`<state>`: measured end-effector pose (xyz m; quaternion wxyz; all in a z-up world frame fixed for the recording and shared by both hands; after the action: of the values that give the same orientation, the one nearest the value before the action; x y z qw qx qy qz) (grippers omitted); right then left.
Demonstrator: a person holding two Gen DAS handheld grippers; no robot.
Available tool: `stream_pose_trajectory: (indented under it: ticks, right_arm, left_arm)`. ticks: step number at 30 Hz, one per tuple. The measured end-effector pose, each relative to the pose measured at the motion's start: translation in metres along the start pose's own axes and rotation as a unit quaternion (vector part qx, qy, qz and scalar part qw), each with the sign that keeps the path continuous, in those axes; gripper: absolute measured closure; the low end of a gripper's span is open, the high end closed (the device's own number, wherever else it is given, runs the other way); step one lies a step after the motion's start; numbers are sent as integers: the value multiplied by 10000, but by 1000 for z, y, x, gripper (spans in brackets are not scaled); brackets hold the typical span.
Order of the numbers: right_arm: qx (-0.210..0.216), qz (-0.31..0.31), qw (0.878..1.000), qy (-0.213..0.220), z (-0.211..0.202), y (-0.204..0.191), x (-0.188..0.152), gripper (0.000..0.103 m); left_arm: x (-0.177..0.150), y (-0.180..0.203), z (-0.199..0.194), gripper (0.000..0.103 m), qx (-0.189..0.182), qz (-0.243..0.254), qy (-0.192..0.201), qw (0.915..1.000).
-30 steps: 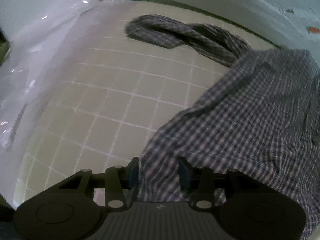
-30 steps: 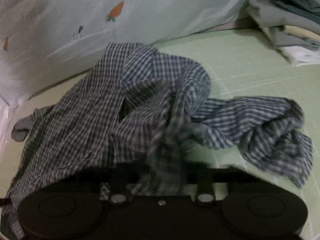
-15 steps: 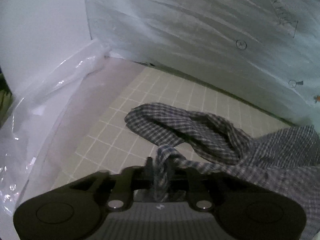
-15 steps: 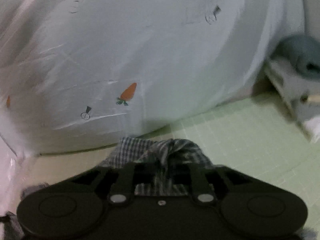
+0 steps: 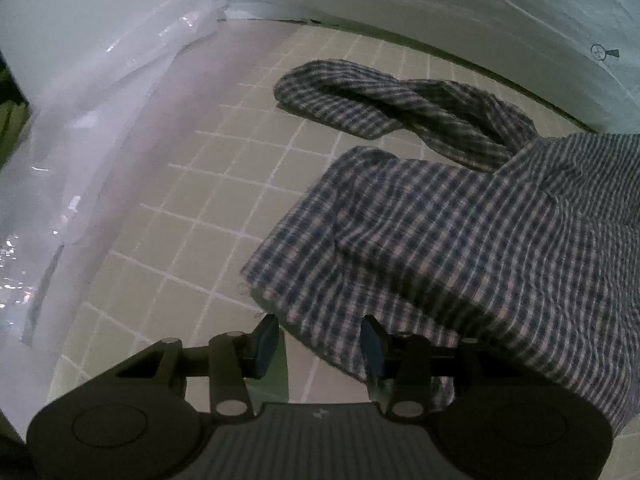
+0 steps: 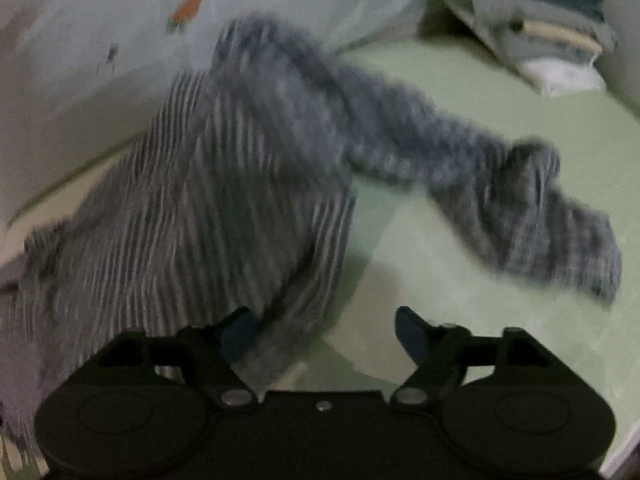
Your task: Fold clothes
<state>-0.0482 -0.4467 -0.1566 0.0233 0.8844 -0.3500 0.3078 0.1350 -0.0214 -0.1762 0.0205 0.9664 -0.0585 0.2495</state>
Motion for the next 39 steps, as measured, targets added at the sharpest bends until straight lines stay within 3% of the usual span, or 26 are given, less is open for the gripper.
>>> stream_pose_trajectory:
  ticks: [2, 3, 7, 11, 14, 15, 16, 18, 24, 26, 28, 31, 39]
  right_arm:
    - [126, -227, 9996, -128, 3, -12, -14, 12]
    - [159, -348, 9992, -135, 3, -19, -18, 0]
    - [1, -730, 9973, 18, 1, -40, -27, 0]
    - [109, -526, 9986, 21, 1, -46, -30, 0]
    - [-57, -621, 9980, -118, 4, -56, -35, 0]
    - [-135, -671, 9975, -171, 5, -60, -36, 4]
    - [-189, -703, 9971, -216, 6, -63, -38, 19]
    - [-161, -658, 9973, -265, 4, -65, -39, 35]
    - [-256, -307, 9991, -125, -14, -55, -39, 34]
    - [-245, -244, 9992, -180, -12, -53, -41, 37]
    - [-217, -277, 9992, -184, -11, -55, -42, 48]
    - [-175, -328, 9991, -190, -10, -58, -44, 52]
    - [-63, -464, 9987, -206, -6, -67, -48, 53]
  left_arm:
    - [4, 2, 2, 52, 1, 36, 15, 10000]
    - [5, 2, 2, 50, 24, 87, 32, 10000]
    - [15, 0, 7, 43, 56, 257, 74, 9996]
    - [23, -6, 12, 41, -46, 286, 66, 9996]
    - [27, -9, 17, 42, -127, 355, 33, 9993]
    - [29, -9, 17, 42, -168, 389, 54, 9991]
    - [30, -9, 17, 42, -208, 414, 77, 9989]
    - [32, -10, 16, 42, -285, 455, 124, 9985]
    - [40, -21, 10, 42, -443, 266, 352, 9980]
    - [42, -22, 13, 42, -485, 266, 350, 9979]
    - [44, -22, 13, 42, -519, 253, 364, 9977]
    - [48, -25, 3, 42, -626, 145, 528, 9965]
    - [51, -33, -6, 42, -669, 75, 558, 9962]
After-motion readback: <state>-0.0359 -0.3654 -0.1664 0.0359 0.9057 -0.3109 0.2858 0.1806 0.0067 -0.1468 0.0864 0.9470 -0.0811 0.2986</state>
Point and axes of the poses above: each gripper's, at about its wrist camera, not at the fingertips, and z roughly the way its jaws point, y to its right, x to its top, the point moved 3 cm from there along z, roughly the way its jaws point, and after that the axes turned 2 degrees about z, right-handed, at the moved point
